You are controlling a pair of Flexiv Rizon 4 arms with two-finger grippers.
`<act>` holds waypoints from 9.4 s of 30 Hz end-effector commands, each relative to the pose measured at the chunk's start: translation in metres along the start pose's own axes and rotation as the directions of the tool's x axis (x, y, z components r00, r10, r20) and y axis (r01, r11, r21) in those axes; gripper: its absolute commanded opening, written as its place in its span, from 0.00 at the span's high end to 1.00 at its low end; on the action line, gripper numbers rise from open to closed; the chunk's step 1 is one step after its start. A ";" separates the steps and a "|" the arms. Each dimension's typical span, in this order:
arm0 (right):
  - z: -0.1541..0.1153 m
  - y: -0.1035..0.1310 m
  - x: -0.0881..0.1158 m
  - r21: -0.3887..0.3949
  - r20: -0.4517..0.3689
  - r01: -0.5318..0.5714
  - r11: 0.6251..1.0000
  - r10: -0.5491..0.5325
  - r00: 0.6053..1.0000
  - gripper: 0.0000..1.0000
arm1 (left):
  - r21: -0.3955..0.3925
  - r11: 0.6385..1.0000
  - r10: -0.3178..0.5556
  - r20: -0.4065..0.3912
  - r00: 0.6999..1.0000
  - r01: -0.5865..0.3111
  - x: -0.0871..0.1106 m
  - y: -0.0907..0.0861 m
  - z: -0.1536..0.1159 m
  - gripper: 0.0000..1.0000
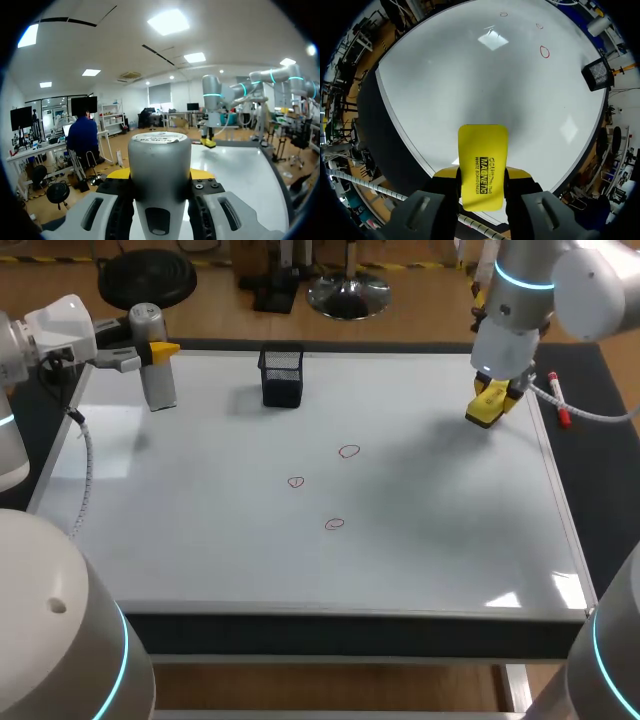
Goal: Pick up the inspection probe, press it on each red-marked spot on the whiteboard one by one, put down the probe, pick up the eraser, and wipe off all the red marks.
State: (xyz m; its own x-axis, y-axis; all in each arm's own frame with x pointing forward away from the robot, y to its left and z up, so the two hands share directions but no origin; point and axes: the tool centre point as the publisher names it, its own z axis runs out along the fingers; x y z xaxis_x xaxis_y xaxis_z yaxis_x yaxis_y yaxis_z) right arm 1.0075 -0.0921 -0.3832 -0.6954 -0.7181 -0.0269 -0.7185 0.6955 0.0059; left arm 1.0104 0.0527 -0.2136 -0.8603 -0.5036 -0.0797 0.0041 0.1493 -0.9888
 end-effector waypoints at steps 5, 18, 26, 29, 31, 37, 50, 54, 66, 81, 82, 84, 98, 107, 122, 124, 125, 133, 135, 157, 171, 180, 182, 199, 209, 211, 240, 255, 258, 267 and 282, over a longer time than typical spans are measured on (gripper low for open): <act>-0.001 -0.001 0.000 0.001 -0.003 0.002 1.000 -0.002 1.000 1.00 | 0.003 1.000 0.002 0.004 1.000 -0.002 0.001 0.000 0.000 1.00; -0.001 -0.001 0.000 0.001 -0.003 0.002 1.000 -0.002 1.000 1.00 | 0.034 0.998 0.049 -0.002 0.999 -0.049 0.059 -0.027 0.018 1.00; -0.001 -0.001 0.000 0.001 -0.003 0.002 1.000 -0.002 1.000 1.00 | 0.060 0.998 0.033 -0.049 0.998 -0.030 0.112 -0.035 0.039 1.00; -0.001 -0.001 0.000 0.001 -0.003 0.002 1.000 -0.002 1.000 1.00 | 0.062 0.998 0.026 -0.065 0.998 -0.022 0.128 -0.035 0.046 1.00; -0.001 -0.001 0.000 0.001 -0.003 0.002 1.000 -0.002 1.000 1.00 | 0.061 0.998 0.022 -0.080 0.997 -0.018 0.138 -0.034 0.051 1.00; -0.001 -0.001 0.000 0.001 -0.003 0.002 1.000 -0.002 1.000 1.00 | 0.079 0.997 -0.001 -0.117 0.993 0.011 0.167 -0.028 0.066 1.00; -0.001 -0.001 0.000 0.001 -0.003 0.002 1.000 -0.002 1.000 1.00 | 0.097 0.995 -0.014 -0.209 0.978 0.035 0.204 0.000 0.096 1.00; -0.001 -0.001 0.000 0.001 -0.003 0.002 1.000 -0.002 1.000 1.00 | 0.099 0.994 -0.020 -0.226 0.974 0.044 0.209 0.009 0.104 1.00; -0.001 -0.001 0.000 0.001 -0.003 0.002 1.000 -0.002 1.000 1.00 | 0.104 0.993 -0.016 -0.277 0.961 0.047 0.220 0.020 0.124 1.00; -0.001 -0.001 0.000 0.001 -0.003 0.002 1.000 -0.002 1.000 1.00 | 0.100 0.993 -0.023 -0.301 0.954 0.055 0.220 0.031 0.137 1.00; -0.001 -0.001 0.000 0.001 -0.003 0.002 1.000 -0.002 1.000 1.00 | 0.100 0.993 -0.023 -0.301 0.953 0.055 0.220 0.031 0.137 1.00; -0.001 -0.001 0.000 0.001 -0.003 0.002 1.000 -0.002 1.000 1.00 | 0.100 0.993 -0.025 -0.301 0.953 0.057 0.220 0.031 0.138 1.00; -0.001 -0.001 0.000 0.001 -0.003 0.002 1.000 -0.002 1.000 1.00 | 0.082 0.995 -0.035 -0.307 0.951 0.063 0.219 0.038 0.142 1.00; -0.001 -0.001 0.000 0.001 -0.003 0.002 1.000 -0.002 1.000 1.00 | 0.078 0.994 -0.048 -0.301 0.952 0.075 0.219 0.040 0.143 1.00; -0.001 -0.001 0.000 0.001 -0.003 0.002 1.000 -0.002 1.000 1.00 | 0.084 0.994 -0.047 -0.275 0.960 0.072 0.218 0.032 0.133 1.00; -0.001 -0.001 0.000 0.001 -0.003 0.002 1.000 -0.002 1.000 1.00 | 0.086 0.994 -0.048 -0.257 0.965 0.072 0.216 0.029 0.129 1.00; -0.001 -0.001 0.000 0.001 -0.003 0.002 1.000 -0.002 1.000 1.00 | 0.089 0.993 -0.049 -0.247 0.968 0.073 0.215 0.027 0.126 1.00; -0.001 -0.001 0.000 0.001 -0.003 0.002 1.000 -0.002 1.000 1.00 | 0.100 0.993 -0.047 -0.150 0.988 0.062 0.210 0.017 0.095 1.00; -0.001 -0.001 0.000 0.001 -0.003 0.002 1.000 -0.002 1.000 1.00 | 0.099 0.993 -0.051 -0.121 0.991 0.063 0.208 0.015 0.087 1.00; -0.001 -0.001 0.000 0.001 -0.003 0.002 1.000 -0.002 1.000 1.00 | 0.082 0.995 -0.075 0.143 0.987 0.063 0.191 0.019 -0.014 1.00; -0.001 -0.001 0.000 0.001 -0.003 0.002 1.000 -0.002 1.000 1.00 | 0.067 0.995 -0.094 0.264 0.960 0.079 0.201 0.026 -0.061 1.00; -0.001 -0.001 0.000 0.001 -0.003 0.002 1.000 -0.002 1.000 1.00 | 0.072 0.994 -0.095 0.289 0.953 0.077 0.205 0.024 -0.070 1.00; -0.001 -0.001 0.000 0.001 -0.003 0.002 1.000 -0.002 1.000 1.00 | 0.073 0.994 -0.096 0.291 0.952 0.078 0.206 0.024 -0.071 1.00; -0.001 -0.001 0.000 0.001 -0.003 0.002 1.000 -0.002 1.000 1.00 | 0.071 0.994 -0.100 0.296 0.950 0.083 0.208 0.024 -0.071 1.00; -0.001 -0.001 0.000 0.001 -0.003 0.002 1.000 -0.002 1.000 1.00 | 0.071 0.994 -0.100 0.296 0.950 0.083 0.208 0.024 -0.071 1.00; -0.002 0.008 0.000 0.008 -0.008 0.020 1.000 -0.019 1.000 1.00 | 0.071 0.994 -0.100 0.296 0.950 0.083 0.208 0.024 -0.071 1.00; -0.025 0.201 -0.082 0.092 -0.073 0.455 0.886 -0.450 0.890 1.00 | 0.071 0.994 -0.100 0.296 0.950 0.083 0.208 0.024 -0.071 1.00; -0.011 0.282 -0.118 0.089 -0.078 0.633 0.769 -0.629 0.774 1.00 | 0.071 0.994 -0.100 0.296 0.950 0.083 0.208 0.024 -0.071 1.00; -0.007 0.291 -0.123 0.093 -0.081 0.654 0.750 -0.649 0.756 1.00 | 0.071 0.994 -0.100 0.296 0.950 0.083 0.208 0.024 -0.071 1.00; -0.003 0.311 -0.136 0.094 -0.063 0.694 0.714 -0.691 0.720 1.00 | 0.071 0.994 -0.100 0.296 0.950 0.083 0.208 0.024 -0.071 1.00; 0.012 0.344 -0.169 0.067 -0.036 0.749 0.659 -0.749 0.662 1.00 | 0.071 0.994 -0.100 0.296 0.950 0.083 0.208 0.024 -0.071 1.00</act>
State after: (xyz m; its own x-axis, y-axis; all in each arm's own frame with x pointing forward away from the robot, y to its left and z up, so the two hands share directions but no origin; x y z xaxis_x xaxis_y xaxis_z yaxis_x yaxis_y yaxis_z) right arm 0.8728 0.2587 -0.3838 0.0777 -0.9970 0.0003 -0.9930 -0.0774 -0.0895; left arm 0.7934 0.0159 -0.2460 -0.6748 -0.7379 -0.0119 -0.0292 0.0428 -0.9987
